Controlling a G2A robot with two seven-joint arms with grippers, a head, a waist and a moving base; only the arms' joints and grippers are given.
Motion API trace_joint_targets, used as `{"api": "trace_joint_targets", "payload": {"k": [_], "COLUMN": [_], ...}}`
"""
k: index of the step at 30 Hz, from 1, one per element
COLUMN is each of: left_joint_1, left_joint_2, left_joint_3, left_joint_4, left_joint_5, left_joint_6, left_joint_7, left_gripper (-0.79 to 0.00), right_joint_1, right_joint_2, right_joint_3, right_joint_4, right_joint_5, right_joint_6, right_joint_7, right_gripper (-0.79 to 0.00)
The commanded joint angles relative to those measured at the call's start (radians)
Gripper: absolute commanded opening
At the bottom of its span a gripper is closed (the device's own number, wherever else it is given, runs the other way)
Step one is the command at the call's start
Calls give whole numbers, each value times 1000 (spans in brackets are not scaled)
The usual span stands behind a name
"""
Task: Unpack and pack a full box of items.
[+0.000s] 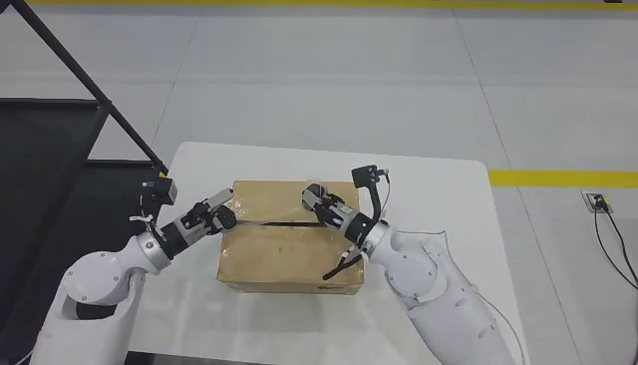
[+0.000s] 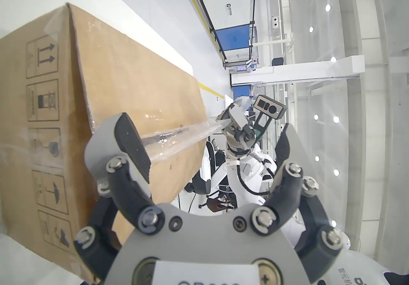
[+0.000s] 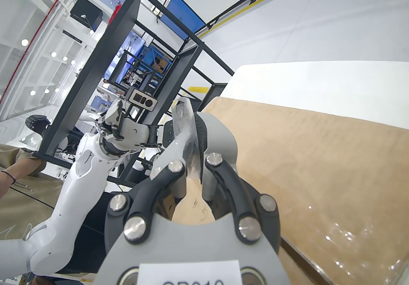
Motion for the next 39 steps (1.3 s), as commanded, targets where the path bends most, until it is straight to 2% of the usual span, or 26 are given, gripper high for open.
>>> {"api": "trace_joint_targets", "payload": {"k": [1, 4, 5, 7, 8, 9, 22, 35, 39], "left_joint_1": [-7, -16, -18, -22, -23, -23, -26, -11, -3], "left_joint_2": [1, 2, 2, 3, 4, 5, 13, 20, 22], "left_joint_3": [6, 14, 16, 18, 19, 20, 30, 38, 42], "left_joint_4": [12, 25, 29, 32, 33, 35, 41, 23, 17], "left_joint_5": [0, -2, -3, -3, -4, -6, -16, -29, -32], "left_joint_6": [5, 6, 7, 7, 6, 7, 7, -1, -3], "left_joint_7": [5, 10, 11, 11, 12, 11, 9, 12, 15], "left_gripper": [0, 0, 0, 0, 0, 0, 0, 0, 0], "right_joint_1": [8, 21, 24, 31, 35, 37, 35, -24, -49], "right_joint_2": [-1, -4, -4, -6, -7, -8, -11, -3, -2], "right_joint_3": [-2, -4, -4, -5, -5, -6, 3, 53, 75], "right_joint_4": [11, 29, 35, 46, 49, 52, 33, -78, -137], "right_joint_5": [-3, -2, 0, 7, 8, 6, -37, -124, -101], "right_joint_6": [-9, -14, -16, -13, -9, -6, 41, 120, 144], "right_joint_7": [2, 13, 14, 25, 27, 30, 16, -63, -72], "right_gripper": [-785, -785, -763, -434, -86, 0, 0, 0, 0]}}
